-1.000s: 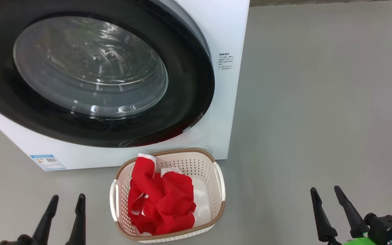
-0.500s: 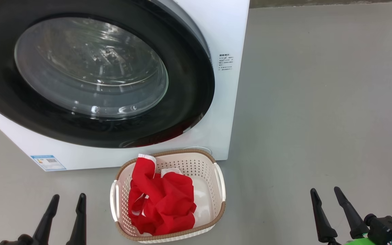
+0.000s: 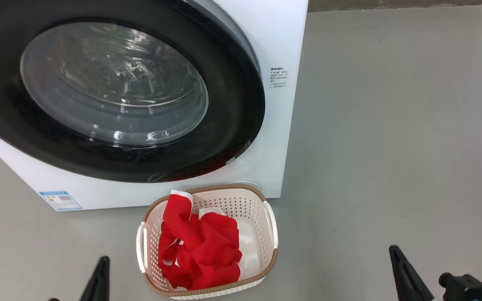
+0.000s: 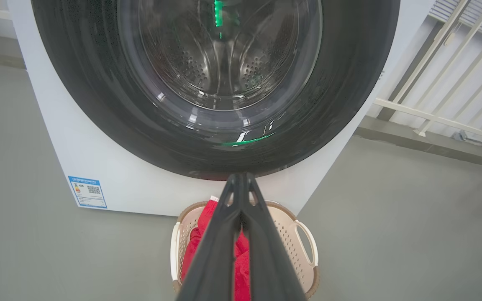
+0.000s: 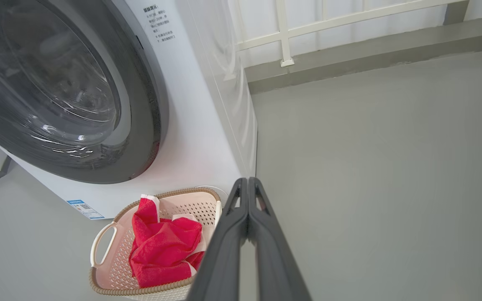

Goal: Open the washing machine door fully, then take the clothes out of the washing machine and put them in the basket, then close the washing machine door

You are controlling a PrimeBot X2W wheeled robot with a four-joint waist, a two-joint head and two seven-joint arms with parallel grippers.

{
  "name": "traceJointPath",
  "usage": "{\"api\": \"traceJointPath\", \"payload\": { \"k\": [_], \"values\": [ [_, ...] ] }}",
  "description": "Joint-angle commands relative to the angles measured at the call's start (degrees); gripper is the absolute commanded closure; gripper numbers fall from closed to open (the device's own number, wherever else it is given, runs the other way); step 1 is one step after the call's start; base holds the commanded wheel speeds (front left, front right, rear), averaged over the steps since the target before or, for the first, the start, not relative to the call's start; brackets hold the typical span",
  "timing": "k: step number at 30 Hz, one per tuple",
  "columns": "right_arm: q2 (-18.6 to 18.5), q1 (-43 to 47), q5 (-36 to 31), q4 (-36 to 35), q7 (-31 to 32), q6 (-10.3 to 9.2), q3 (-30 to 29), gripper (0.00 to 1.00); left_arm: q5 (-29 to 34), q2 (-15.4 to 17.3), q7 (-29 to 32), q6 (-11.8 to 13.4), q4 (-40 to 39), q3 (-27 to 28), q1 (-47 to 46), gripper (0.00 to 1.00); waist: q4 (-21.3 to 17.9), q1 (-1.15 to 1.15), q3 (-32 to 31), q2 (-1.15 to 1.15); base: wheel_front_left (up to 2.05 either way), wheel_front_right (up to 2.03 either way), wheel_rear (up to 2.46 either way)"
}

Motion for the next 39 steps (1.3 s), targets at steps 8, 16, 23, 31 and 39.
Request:
{"api": "traceJointPath", "payload": {
  "k": [8,16,23,31,39],
  "values": [
    [-0.03,-0.43,3.76,1.33,0.77,0.00,0.05,1.00,-3.41,-1.09,0.89,-0.02,1.70,-0.13,-0.23,1.00,-0.20,0.12,-0.29,0.00,0.00,0.00,0.00],
    [-0.37,-1.26,8.02,1.32,1.68,-0.01,0.08,1.00,-7.31,-1.19,1.91,-0.04,1.96,0.11,-0.90,1.00,-0.43,0.00,-0.41,0.00,0.00,0.00,0.00],
    [-0.68,-2.04,12.24,1.21,2.64,-0.01,0.05,1.00,-11.20,-1.32,2.96,-0.06,2.15,0.38,-1.56,1.00,-0.66,0.00,-0.62,0.00,0.00,0.00,0.00],
    [-0.99,-2.88,17.01,1.03,3.77,-0.01,-0.05,1.00,-15.61,-1.49,4.18,-0.09,2.32,0.71,-2.26,1.00,-0.92,0.00,-0.87,0.00,0.00,0.00,0.00],
    [-1.26,-3.71,21.72,0.85,4.94,-0.02,-0.20,1.00,-19.98,-1.67,5.42,-0.11,2.47,1.07,-2.95,1.00,-1.18,0.00,-1.12,0.00,0.00,0.00,0.00]
  ]
}}
